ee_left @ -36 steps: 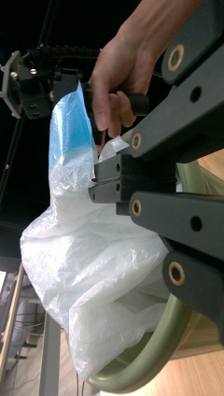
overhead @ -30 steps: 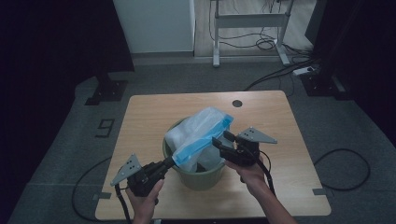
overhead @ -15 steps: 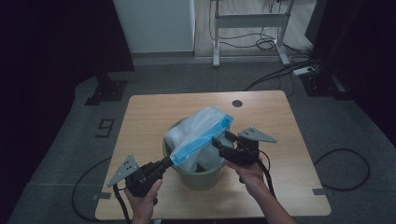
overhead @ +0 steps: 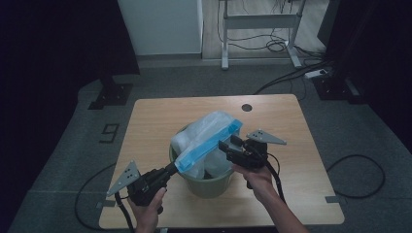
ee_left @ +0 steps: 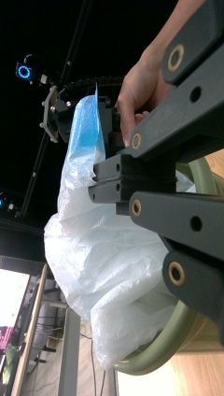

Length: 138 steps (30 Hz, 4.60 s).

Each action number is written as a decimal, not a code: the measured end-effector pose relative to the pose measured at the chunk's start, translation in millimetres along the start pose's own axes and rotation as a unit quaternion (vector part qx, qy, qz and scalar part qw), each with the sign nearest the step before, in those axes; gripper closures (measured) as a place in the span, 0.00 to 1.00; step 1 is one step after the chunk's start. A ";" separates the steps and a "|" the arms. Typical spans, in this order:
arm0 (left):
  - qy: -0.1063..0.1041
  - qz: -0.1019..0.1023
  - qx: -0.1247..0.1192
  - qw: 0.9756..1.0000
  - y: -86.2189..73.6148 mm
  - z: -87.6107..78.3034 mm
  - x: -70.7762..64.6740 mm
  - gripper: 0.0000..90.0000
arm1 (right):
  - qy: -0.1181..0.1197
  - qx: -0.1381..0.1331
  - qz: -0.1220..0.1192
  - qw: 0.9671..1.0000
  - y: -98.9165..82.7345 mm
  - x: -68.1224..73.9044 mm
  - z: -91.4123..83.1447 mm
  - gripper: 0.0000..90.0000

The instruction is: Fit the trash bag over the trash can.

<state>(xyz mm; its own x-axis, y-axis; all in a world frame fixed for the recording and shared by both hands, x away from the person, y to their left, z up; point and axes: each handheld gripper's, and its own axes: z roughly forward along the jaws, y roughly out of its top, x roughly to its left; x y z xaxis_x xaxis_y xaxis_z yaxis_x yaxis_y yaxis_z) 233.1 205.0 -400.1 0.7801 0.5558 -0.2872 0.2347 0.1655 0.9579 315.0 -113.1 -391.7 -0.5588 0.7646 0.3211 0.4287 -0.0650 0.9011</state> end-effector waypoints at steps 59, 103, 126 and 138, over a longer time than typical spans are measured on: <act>0.026 0.104 0.178 0.978 76.8 80.0 12.5 1.00 | 0.030 -0.051 -0.128 0.990 34.2 10.4 -22.4 0.99; 0.075 -0.007 0.025 0.997 12.2 -47.3 39.1 1.00 | 0.070 -0.019 -0.125 0.989 -28.4 -26.5 -109.5 0.99; 0.071 -0.037 0.078 0.994 -38.9 -65.7 49.4 1.00 | 0.087 0.064 -0.127 0.986 -88.9 -32.3 -94.3 0.99; 0.082 0.006 0.090 0.993 -26.6 -57.1 34.1 0.75 | 0.057 0.040 -0.110 0.991 -78.6 -39.3 -95.5 0.89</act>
<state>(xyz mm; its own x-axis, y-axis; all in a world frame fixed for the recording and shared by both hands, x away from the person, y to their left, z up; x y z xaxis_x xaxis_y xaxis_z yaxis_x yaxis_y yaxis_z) 220.4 266.0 -435.2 0.6823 0.6840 -0.2579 0.3370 0.0188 0.9413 235.5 -199.3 -447.3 -0.7198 0.6769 0.1539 0.3395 0.1498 0.9286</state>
